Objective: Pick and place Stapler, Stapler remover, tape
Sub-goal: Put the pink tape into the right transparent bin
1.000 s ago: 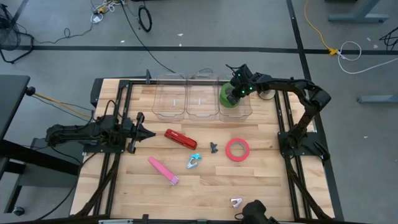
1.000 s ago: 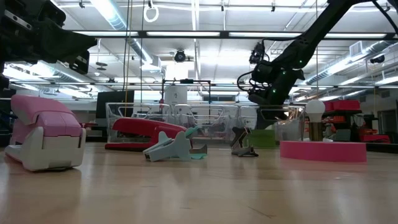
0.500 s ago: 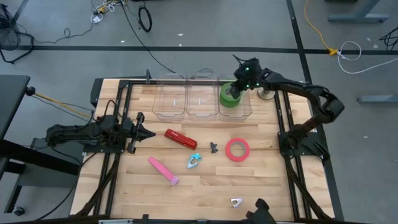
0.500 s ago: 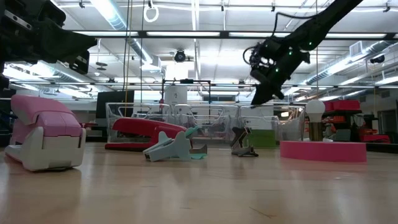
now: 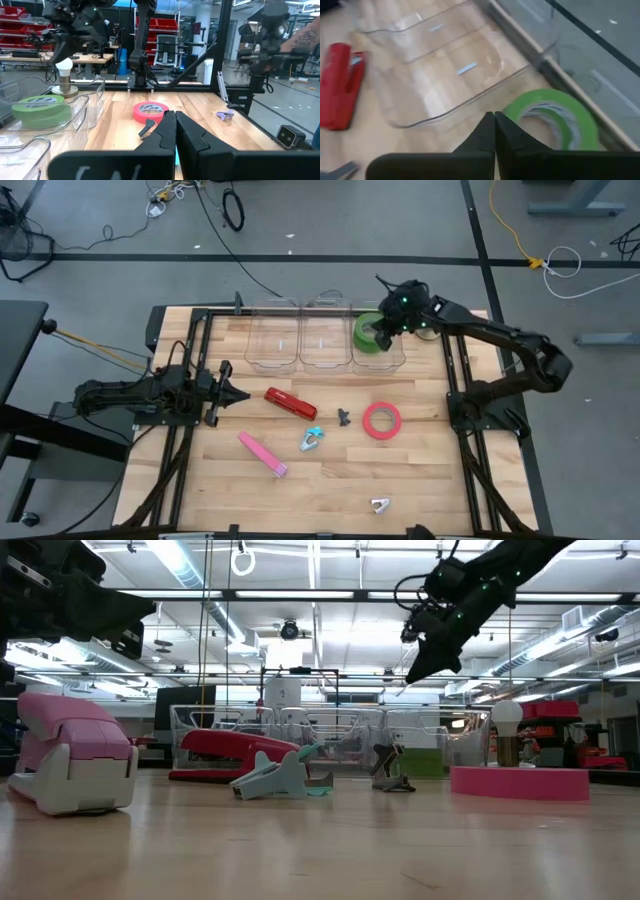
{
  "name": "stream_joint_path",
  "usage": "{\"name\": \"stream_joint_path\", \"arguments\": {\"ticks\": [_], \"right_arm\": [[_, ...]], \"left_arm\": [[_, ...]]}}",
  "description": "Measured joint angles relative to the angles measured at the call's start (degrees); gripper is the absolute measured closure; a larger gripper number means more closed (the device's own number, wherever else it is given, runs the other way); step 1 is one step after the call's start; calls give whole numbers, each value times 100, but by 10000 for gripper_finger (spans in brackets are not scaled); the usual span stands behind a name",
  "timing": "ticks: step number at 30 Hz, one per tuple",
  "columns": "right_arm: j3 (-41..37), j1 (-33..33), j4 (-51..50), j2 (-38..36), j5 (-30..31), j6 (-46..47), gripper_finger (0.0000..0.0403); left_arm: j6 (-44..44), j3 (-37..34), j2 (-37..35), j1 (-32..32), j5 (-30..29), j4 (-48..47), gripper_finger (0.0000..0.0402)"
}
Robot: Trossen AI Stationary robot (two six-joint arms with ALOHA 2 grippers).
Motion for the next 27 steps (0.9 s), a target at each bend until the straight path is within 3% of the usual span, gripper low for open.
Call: {"name": "stream_joint_path", "arguments": {"ticks": [17, 27], "right_arm": [[0, 1869, -1021, -810, 1, 313, 403], [0, 2942, -1586, -928, 14, 348, 403]], "left_arm": [[2, -1, -1, 1, 0, 1, 399], [0, 0, 0, 1, 0, -1, 399]]}}
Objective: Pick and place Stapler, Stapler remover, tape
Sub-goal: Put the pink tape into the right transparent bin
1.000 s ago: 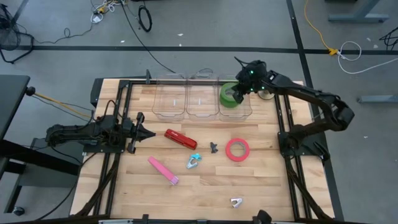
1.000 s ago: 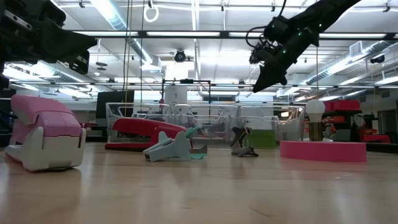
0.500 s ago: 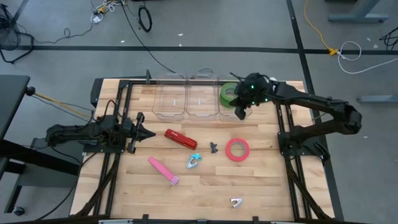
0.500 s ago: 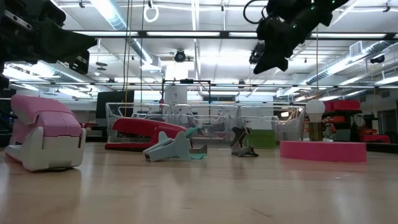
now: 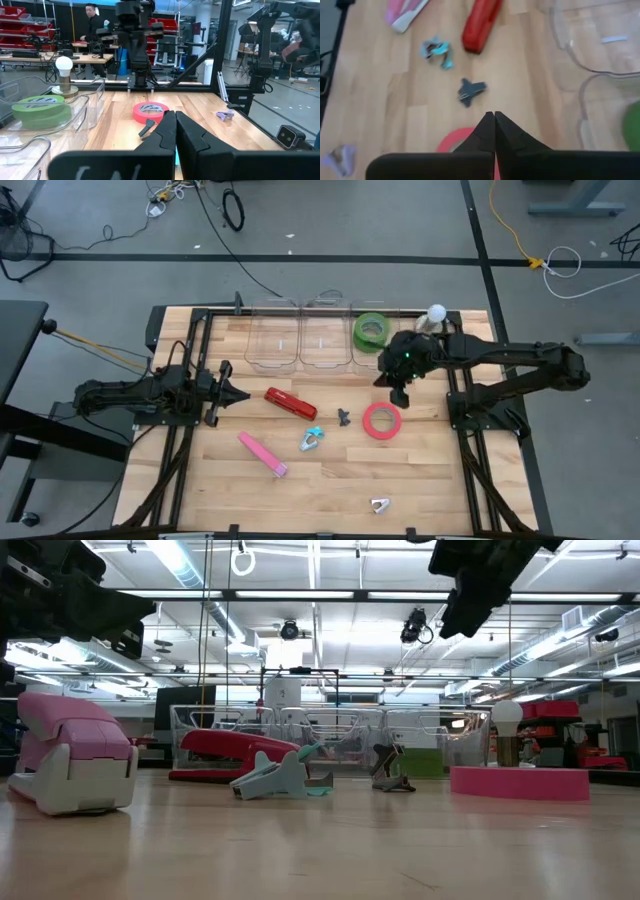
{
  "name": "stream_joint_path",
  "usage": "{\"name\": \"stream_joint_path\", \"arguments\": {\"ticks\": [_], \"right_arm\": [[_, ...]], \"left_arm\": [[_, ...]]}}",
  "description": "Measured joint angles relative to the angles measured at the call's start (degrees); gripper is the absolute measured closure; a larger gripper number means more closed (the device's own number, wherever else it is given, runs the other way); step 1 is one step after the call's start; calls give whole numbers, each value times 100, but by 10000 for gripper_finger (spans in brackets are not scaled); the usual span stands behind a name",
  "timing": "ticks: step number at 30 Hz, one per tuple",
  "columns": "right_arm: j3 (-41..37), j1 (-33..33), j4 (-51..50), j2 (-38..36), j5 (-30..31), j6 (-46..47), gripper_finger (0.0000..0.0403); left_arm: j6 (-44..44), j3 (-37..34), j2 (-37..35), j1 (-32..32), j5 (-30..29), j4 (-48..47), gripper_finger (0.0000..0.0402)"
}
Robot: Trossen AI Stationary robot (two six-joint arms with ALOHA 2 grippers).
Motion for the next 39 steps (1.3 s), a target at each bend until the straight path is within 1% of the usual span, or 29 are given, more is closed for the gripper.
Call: {"name": "stream_joint_path", "arguments": {"ticks": [5, 10, 18, 20, 25, 31, 35, 39], "right_arm": [[-63, 452, 4, 7, 28, 16, 403], [-300, 847, 6, 9, 234, 209, 403], [-1172, 1330, 418, 9, 284, 821, 399], [-1455, 1441, 657, 9, 167, 948, 392], [-2042, 1692, 1295, 11, -103, 1071, 371], [-2363, 1965, 1636, 13, -50, 1054, 337], [-2460, 2099, 1811, 13, 1, 1020, 301], [-2569, 2201, 1958, 13, 39, 933, 254]], "left_arm": [[2, 1, -1, 0, 0, 3, 399], [1, 1, 0, -1, 0, 3, 399], [2, 0, -1, 0, 0, 1, 399], [1, 0, 0, 0, 0, 1, 399], [2, 0, -1, -2, 0, 3, 399], [0, 0, -1, -1, 0, 1, 399], [0, 0, 0, -2, 0, 1, 399], [0, 0, 0, -1, 0, 1, 399]]}}
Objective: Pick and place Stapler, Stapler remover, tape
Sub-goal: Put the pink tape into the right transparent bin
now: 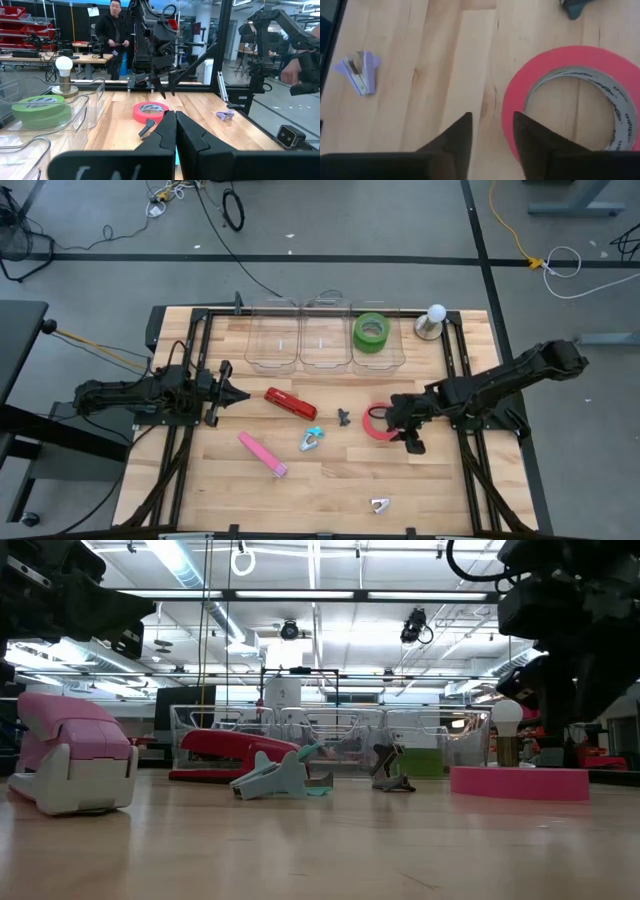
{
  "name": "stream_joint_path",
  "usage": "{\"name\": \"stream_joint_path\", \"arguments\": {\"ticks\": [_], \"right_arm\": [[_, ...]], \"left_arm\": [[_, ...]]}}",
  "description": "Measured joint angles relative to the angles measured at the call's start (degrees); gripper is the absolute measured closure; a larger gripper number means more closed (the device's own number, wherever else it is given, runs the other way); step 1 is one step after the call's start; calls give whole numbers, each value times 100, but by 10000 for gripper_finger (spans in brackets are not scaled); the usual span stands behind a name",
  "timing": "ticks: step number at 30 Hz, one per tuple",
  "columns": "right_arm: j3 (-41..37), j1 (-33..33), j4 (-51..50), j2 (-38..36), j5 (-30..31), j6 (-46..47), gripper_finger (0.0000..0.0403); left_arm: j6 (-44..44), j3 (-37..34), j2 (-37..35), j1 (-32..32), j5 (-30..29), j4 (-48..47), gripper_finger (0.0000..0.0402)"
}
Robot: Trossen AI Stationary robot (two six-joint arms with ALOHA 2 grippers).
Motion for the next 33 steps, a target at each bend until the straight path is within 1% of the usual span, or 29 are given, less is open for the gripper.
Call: {"name": "stream_joint_path", "arguments": {"ticks": [6, 9, 12, 18, 28, 33], "right_arm": [[-23, 112, 5, 0, 376, -399, 188], [-23, 114, -1, 0, 461, -499, 166], [-23, 114, -3, 25, 461, -533, 153], [-23, 111, -43, 277, 464, -748, 151], [-23, 111, -27, 902, 501, -873, 152], [-23, 109, 42, 1054, 571, -977, 152]], "left_arm": [[1, 0, -1, 2, 0, 0, 399], [1, 2, 1, -1, 0, 2, 399], [-1, 0, 0, -1, 0, 2, 399], [1, 0, 0, -1, 0, 2, 399], [1, 0, 1, -1, 0, 0, 399], [1, 0, -1, -1, 0, 2, 399]]}}
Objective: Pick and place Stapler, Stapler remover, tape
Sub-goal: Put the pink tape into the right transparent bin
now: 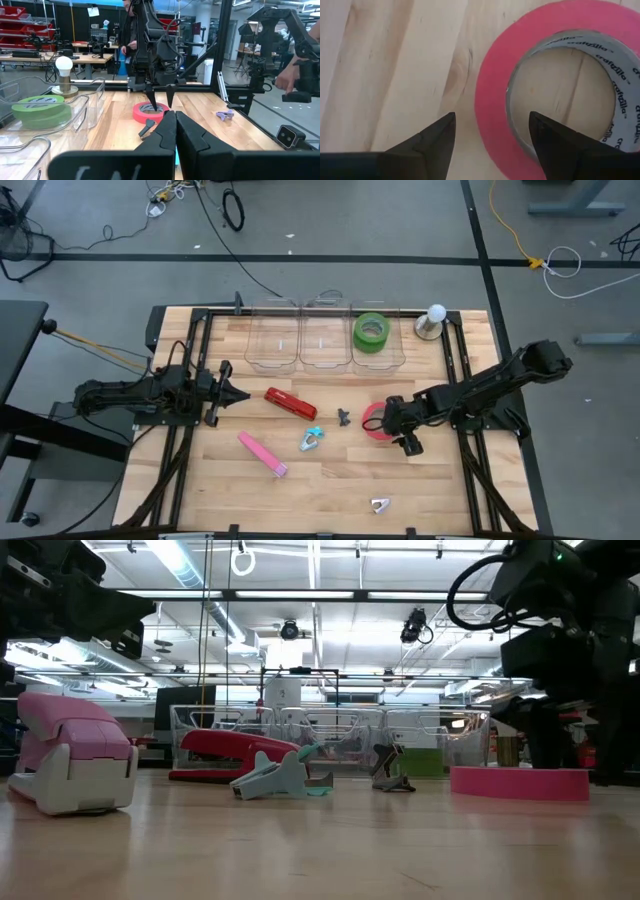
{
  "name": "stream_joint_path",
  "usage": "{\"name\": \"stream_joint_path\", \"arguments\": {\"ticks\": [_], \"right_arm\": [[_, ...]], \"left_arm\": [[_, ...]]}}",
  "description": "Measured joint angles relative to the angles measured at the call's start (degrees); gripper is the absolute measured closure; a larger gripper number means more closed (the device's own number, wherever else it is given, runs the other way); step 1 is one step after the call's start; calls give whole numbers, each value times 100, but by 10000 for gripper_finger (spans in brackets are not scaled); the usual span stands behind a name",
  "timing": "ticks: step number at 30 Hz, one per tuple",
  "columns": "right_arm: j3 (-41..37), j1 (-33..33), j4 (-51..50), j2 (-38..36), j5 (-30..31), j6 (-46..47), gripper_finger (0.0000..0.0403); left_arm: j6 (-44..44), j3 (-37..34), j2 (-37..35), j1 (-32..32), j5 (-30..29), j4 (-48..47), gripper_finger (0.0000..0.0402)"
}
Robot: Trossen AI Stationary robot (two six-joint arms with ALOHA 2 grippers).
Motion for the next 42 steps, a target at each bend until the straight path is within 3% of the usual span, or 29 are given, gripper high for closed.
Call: {"name": "stream_joint_path", "arguments": {"ticks": [6, 22, 42], "right_arm": [[0, 0, 35, 26, 0, -20, 164], [0, 2, 35, 26, -20, -20, 277], [0, 0, 416, 23, -59, 58, 310]], "left_arm": [[-1, 0, 1, 0, 0, -2, 399], [0, 1, 1, 1, 0, 0, 399], [0, 1, 0, 2, 0, -2, 399]]}}
